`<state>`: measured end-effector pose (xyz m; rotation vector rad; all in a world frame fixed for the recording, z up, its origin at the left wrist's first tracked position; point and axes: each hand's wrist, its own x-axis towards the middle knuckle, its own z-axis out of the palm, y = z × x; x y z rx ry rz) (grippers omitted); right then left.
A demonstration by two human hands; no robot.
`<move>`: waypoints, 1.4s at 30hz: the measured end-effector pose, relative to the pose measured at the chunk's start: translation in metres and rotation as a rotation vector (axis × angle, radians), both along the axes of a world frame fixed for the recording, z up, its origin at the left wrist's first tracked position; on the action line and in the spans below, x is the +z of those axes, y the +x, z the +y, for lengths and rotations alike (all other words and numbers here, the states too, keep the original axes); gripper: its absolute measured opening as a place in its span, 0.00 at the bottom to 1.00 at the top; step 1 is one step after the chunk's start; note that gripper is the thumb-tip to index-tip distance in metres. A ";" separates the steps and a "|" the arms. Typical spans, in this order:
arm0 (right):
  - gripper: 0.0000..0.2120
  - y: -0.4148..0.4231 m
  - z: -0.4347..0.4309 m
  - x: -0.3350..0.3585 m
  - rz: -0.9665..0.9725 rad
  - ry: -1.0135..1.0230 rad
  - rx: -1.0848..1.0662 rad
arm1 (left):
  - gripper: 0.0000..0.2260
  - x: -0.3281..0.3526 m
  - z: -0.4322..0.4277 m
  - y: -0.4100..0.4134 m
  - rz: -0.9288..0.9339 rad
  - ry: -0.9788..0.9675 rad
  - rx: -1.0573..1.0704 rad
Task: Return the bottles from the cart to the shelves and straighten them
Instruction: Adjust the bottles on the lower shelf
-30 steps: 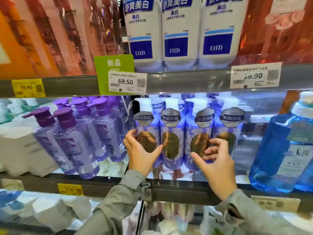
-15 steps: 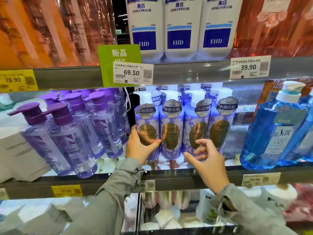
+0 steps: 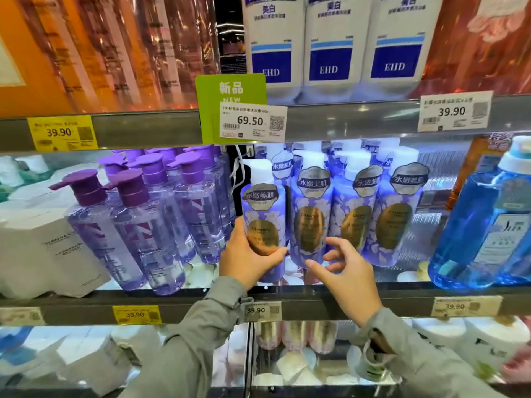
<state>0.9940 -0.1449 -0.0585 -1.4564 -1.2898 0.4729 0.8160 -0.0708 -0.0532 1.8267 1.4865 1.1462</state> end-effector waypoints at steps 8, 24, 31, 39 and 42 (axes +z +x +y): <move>0.19 -0.004 0.011 0.015 0.054 0.042 -0.020 | 0.35 -0.002 -0.002 -0.003 -0.005 0.023 0.018; 0.39 0.005 0.042 0.095 -0.093 0.072 0.070 | 0.35 0.060 0.010 -0.005 -0.285 0.061 -0.170; 0.39 0.019 0.066 0.104 -0.242 -0.091 0.059 | 0.34 0.073 0.017 0.001 -0.314 0.011 -0.142; 0.40 0.013 0.053 0.084 -0.194 -0.077 0.041 | 0.29 0.065 0.015 0.003 -0.325 0.031 -0.083; 0.39 0.005 0.048 0.083 -0.250 -0.075 0.047 | 0.31 0.063 0.017 0.003 -0.336 0.027 -0.082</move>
